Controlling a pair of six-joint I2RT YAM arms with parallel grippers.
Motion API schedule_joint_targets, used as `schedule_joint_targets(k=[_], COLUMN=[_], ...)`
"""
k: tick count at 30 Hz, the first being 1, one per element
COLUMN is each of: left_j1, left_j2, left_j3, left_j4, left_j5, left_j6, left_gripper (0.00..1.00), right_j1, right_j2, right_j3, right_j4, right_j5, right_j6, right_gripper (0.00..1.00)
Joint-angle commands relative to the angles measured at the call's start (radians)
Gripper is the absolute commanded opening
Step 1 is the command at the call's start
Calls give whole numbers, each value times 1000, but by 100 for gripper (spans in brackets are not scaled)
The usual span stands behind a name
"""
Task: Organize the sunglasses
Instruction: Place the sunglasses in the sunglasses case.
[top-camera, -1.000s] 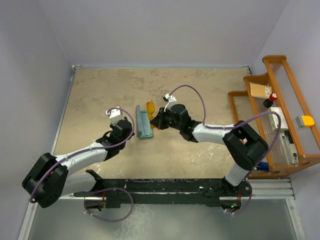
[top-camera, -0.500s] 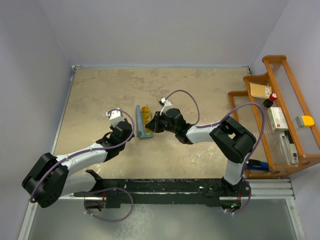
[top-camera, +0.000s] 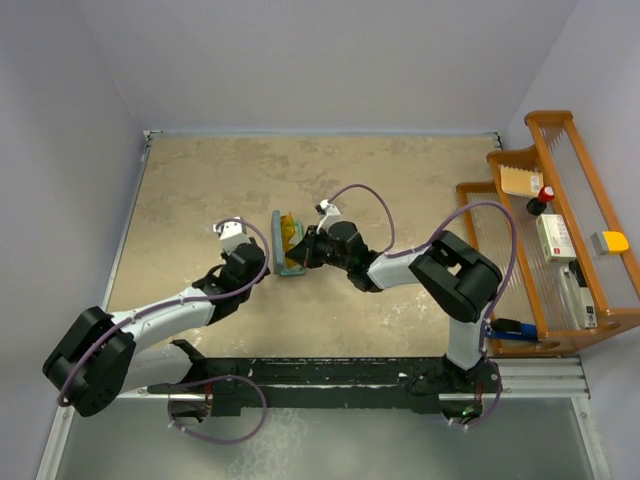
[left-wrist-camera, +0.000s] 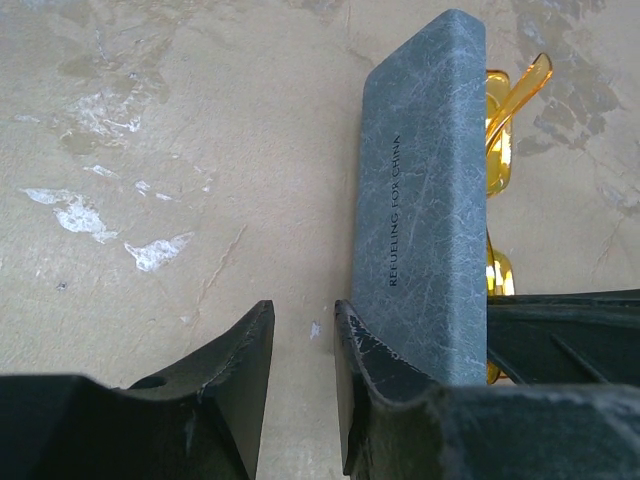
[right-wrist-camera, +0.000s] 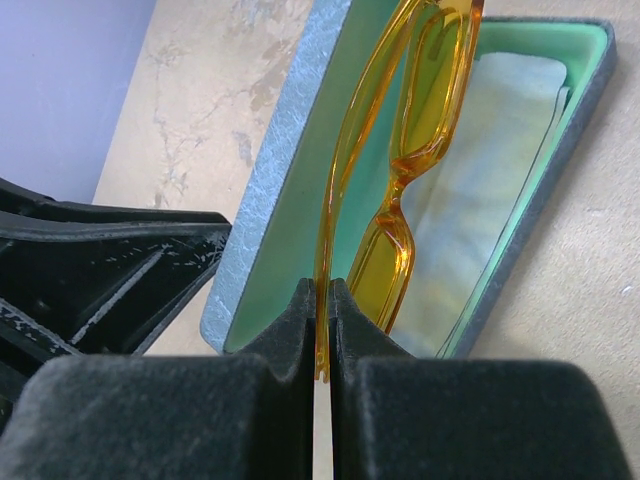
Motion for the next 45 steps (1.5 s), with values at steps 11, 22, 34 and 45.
schedule_joint_targets(k=[11, 22, 34, 45], left_j1=[-6, -9, -11, -11], left_j2=[-37, -23, -19, -18], left_j3=[-10, -5, -8, -9], left_j4=[27, 30, 36, 40], left_j5=[-9, -10, -10, -17], left_j6=[-13, -13, -16, -16], left_gripper=[28, 28, 28, 28], right_j1=[13, 13, 26, 35], right_j2=[56, 89, 127, 123], right_j3=[-13, -20, -30, -47], right_j4=[117, 148, 209, 230], right_j5=[38, 37, 9, 2], right_j6=[34, 70, 130, 155], right_gripper=[0, 0, 0, 12])
